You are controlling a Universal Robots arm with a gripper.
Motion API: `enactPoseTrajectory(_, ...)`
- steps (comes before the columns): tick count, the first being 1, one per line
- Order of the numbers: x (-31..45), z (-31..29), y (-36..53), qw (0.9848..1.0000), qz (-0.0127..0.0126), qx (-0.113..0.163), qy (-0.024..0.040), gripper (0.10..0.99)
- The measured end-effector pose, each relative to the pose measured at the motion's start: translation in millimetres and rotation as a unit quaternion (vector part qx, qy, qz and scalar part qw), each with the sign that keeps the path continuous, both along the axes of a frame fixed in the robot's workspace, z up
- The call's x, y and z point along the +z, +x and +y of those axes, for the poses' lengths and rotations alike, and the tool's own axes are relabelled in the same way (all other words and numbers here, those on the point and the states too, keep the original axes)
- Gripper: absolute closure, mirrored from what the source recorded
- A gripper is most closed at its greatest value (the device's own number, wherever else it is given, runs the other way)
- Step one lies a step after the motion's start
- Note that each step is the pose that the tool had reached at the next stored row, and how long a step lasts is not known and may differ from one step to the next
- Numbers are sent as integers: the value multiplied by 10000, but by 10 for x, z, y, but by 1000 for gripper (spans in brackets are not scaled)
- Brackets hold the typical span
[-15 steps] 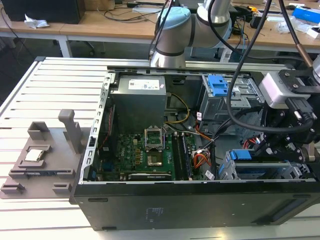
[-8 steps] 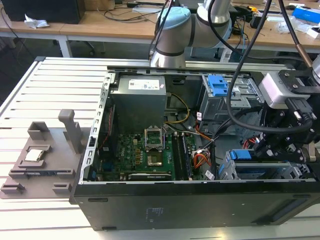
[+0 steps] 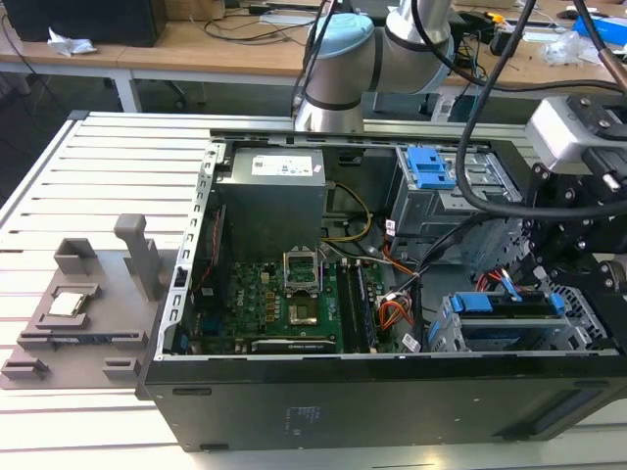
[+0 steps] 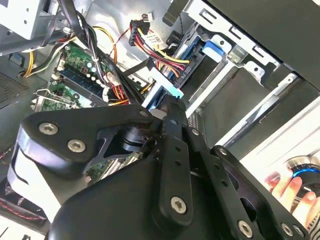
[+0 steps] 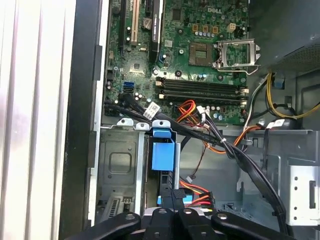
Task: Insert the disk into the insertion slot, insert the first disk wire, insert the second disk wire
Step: 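Insert the second disk wire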
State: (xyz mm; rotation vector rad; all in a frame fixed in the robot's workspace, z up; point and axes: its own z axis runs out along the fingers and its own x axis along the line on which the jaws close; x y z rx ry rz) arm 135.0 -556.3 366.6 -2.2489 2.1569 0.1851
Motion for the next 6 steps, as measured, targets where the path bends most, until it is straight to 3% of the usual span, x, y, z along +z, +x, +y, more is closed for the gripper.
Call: enactPoseTrajectory(6,5,0,0,10000,0,0,0,980)
